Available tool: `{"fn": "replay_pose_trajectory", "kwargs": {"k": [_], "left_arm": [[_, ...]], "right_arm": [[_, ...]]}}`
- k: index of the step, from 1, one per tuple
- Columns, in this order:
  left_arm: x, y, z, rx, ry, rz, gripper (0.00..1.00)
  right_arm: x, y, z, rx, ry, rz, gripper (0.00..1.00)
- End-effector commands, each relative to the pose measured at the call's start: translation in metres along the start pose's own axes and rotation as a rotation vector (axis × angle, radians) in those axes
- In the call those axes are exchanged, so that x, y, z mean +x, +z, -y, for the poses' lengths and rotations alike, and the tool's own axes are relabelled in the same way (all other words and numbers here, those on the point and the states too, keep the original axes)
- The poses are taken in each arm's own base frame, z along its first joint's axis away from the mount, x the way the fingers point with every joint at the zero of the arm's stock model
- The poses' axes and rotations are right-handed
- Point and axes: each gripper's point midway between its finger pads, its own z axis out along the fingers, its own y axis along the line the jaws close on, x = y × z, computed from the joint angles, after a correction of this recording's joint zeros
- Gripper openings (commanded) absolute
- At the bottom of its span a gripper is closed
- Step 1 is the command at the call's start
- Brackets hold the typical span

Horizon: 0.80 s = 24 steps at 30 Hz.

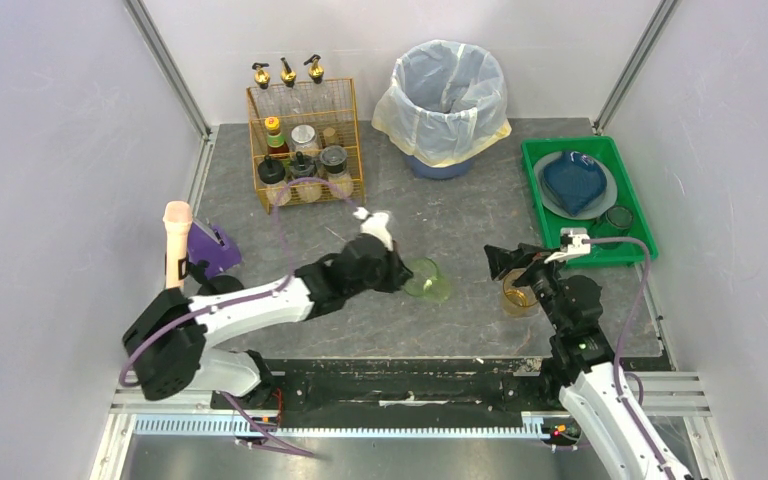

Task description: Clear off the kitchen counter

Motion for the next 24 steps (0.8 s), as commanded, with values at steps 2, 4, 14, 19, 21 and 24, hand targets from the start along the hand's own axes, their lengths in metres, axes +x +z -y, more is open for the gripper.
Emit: {"fn": "replay_pose_trajectory", "kwargs": {"k": [2, 4, 14, 19, 21, 24], "left_arm": [[-0.05, -0.03, -0.001, 0.228, -0.262, 0.176, 0.02], [-0.061, -0.045, -0.01, 0.257, -0.305, 0.236, 0.02], [-0.112, -0.112, -0.005, 0.438, -0.437, 0.484, 0.02], [-0.126, -0.126, 0.009, 0.511, -0.45, 0.519, 0.02], [-0.129, -0.128, 0.013, 0.537, -0.461, 0.522, 0.02], [-0.132, -0.129, 0.02, 0.58, -0.474, 0.514, 0.02]], "right_arm": [[-0.011, 0.006, -0.045, -0.212, 0.082, -0.007, 0.98], [-0.011, 0.007, -0.056, -0.264, 0.122, -0.021, 0.98], [-0.016, 0.004, -0.12, -0.54, 0.307, -0.067, 0.98], [-0.029, -0.006, -0.152, -0.684, 0.376, -0.052, 0.98], [-0.038, -0.013, -0.164, -0.752, 0.407, -0.034, 0.98], [-0.045, -0.019, -0.178, -0.822, 0.439, -0.031, 0.98]]}}
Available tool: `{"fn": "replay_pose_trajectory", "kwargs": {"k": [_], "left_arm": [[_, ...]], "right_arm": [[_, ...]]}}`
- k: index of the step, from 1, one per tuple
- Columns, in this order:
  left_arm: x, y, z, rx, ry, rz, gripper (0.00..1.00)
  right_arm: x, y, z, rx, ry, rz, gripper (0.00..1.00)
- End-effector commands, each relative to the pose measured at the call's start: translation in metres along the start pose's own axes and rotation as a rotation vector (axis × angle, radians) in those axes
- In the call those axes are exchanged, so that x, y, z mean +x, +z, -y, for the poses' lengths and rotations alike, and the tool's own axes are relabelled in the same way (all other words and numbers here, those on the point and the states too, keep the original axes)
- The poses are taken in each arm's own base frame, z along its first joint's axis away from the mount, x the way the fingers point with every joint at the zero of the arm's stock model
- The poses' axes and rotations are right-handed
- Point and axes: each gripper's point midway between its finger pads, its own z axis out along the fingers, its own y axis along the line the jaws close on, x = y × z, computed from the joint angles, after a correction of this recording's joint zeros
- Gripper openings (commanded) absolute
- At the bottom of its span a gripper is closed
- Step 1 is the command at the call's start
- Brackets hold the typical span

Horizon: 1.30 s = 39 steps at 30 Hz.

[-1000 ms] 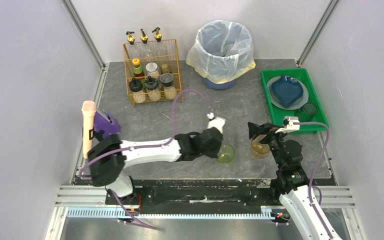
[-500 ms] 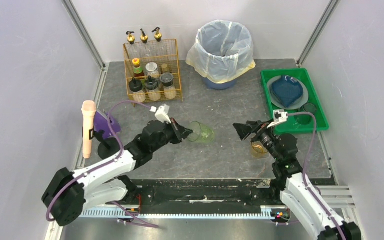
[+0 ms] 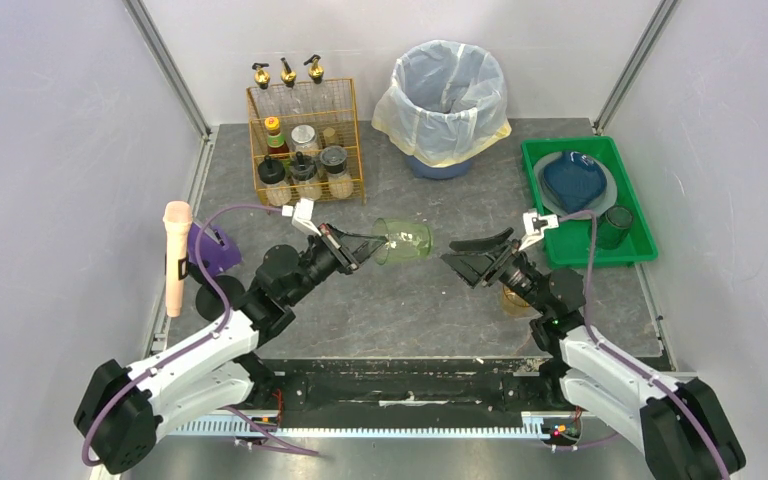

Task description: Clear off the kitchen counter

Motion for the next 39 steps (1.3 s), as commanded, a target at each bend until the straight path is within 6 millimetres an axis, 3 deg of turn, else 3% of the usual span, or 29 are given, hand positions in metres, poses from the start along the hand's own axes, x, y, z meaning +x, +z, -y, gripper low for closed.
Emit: {"fn": "replay_pose_trajectory", "kwargs": {"k": [1, 6, 15, 25, 34, 39], "left_arm": [[-0.013, 0.003, 0.042, 0.163, -0.071, 0.024, 0.02], [-0.008, 0.007, 0.055, 0.226, -0.089, -0.014, 0.02], [-0.006, 0.004, 0.077, 0.321, -0.105, -0.035, 0.02], [-0.002, 0.0, 0.08, 0.329, -0.093, -0.048, 0.02], [0.008, 0.006, 0.075, 0.319, -0.102, -0.078, 0.02], [0.012, 0.008, 0.066, 0.278, -0.079, -0.092, 0.11]], "right_arm": [[-0.025, 0.009, -0.061, -0.236, 0.002, 0.065, 0.98], [-0.022, 0.017, -0.08, -0.311, 0.017, 0.051, 0.98], [-0.015, 0.032, -0.092, -0.37, 0.047, 0.02, 0.98], [-0.021, 0.033, -0.109, -0.45, 0.06, 0.03, 0.97], [-0.02, 0.029, -0.119, -0.494, 0.052, 0.013, 0.79], [-0.016, 0.028, -0.118, -0.492, 0.039, -0.002, 0.5]]}}
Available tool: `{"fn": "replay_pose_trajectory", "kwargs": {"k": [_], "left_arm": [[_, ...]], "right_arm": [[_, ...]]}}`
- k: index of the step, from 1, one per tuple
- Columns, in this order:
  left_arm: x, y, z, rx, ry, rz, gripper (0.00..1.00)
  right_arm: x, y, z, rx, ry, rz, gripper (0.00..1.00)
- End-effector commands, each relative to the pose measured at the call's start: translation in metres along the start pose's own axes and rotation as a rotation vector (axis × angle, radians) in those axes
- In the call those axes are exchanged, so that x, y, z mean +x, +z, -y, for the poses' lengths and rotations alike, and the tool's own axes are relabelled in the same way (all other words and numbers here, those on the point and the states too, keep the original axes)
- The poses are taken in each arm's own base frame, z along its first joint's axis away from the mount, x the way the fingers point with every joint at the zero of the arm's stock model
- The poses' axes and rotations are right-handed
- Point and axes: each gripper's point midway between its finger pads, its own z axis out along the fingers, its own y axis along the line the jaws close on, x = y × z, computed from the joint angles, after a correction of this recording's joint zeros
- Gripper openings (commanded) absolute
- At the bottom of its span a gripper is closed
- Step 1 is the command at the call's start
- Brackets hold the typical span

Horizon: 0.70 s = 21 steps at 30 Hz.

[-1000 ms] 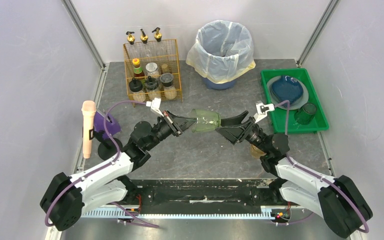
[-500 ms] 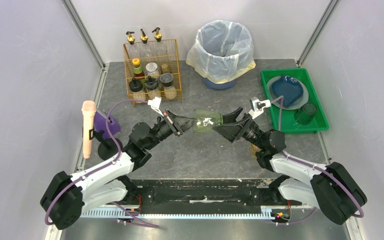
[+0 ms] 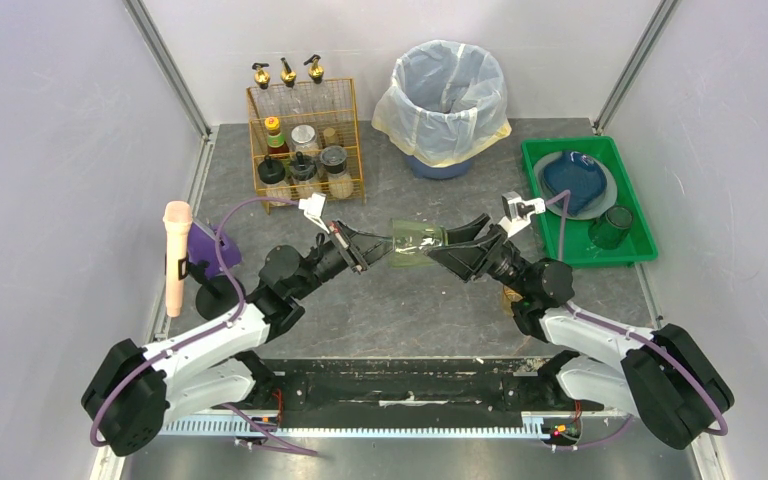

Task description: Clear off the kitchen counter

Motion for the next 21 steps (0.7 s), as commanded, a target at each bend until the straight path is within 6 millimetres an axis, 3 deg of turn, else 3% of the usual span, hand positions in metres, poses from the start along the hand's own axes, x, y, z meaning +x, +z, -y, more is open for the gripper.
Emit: {"fn": "replay_pose_trajectory", "kwargs": {"k": [1, 5, 10, 15, 19, 21], "left_arm": [[-0.003, 0.003, 0.008, 0.0, 0.022, -0.005, 0.15], [-0.001, -0.006, -0.015, -0.118, 0.077, -0.009, 0.31], [-0.006, -0.024, -0.035, -0.275, 0.189, -0.017, 0.65], [-0.018, -0.053, -0.044, -0.466, 0.322, -0.058, 0.75], [-0.033, -0.081, -0.043, -0.612, 0.453, -0.096, 0.78], [-0.043, -0.098, -0.042, -0.688, 0.524, -0.112, 0.78]], "right_arm": [[-0.006, 0.005, -0.029, -0.112, -0.068, -0.008, 0.44], [-0.005, 0.006, -0.025, -0.083, -0.112, -0.034, 0.23], [-0.005, 0.006, -0.002, 0.05, -0.207, -0.08, 0.19], [-0.021, -0.001, 0.034, 0.309, -0.395, -0.127, 0.18], [-0.042, -0.022, 0.06, 0.559, -0.532, -0.173, 0.18], [-0.062, -0.036, 0.067, 0.697, -0.61, -0.17, 0.18]]}}
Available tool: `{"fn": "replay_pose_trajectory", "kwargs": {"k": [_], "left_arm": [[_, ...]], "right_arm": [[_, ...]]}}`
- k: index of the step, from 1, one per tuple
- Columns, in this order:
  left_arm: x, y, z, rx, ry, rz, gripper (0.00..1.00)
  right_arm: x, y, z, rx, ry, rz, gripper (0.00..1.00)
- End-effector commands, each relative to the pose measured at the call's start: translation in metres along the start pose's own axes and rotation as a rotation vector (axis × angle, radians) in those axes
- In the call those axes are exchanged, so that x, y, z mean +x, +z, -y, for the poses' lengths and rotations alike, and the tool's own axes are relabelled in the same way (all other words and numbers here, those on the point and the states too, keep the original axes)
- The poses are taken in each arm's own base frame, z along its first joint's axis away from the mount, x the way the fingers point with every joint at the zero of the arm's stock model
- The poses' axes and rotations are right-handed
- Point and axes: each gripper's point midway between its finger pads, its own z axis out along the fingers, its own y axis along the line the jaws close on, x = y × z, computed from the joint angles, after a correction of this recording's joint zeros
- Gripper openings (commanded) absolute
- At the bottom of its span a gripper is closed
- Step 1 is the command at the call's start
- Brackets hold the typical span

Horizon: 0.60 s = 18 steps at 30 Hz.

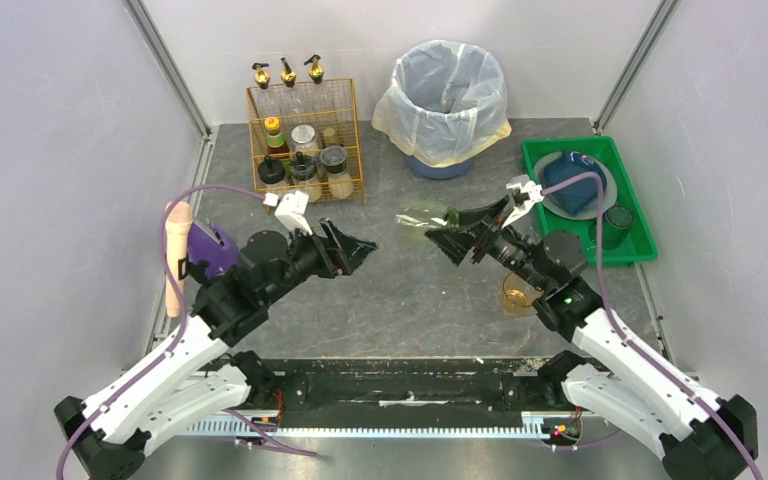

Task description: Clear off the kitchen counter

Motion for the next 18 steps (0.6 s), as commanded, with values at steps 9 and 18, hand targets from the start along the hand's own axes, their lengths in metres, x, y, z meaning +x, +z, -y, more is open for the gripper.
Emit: {"fn": "replay_pose_trajectory", "kwargs": {"k": [9, 18], "left_arm": [[-0.031, -0.083, -0.073, -0.422, 0.452, -0.022, 0.8], [-0.016, -0.086, -0.089, -0.413, 0.469, -0.012, 0.8]], "right_arm": [[-0.057, -0.102, 0.13, 0.987, -0.422, -0.158, 0.16], [-0.094, -0.166, 0.196, 1.44, -0.444, -0.203, 0.1]]}}
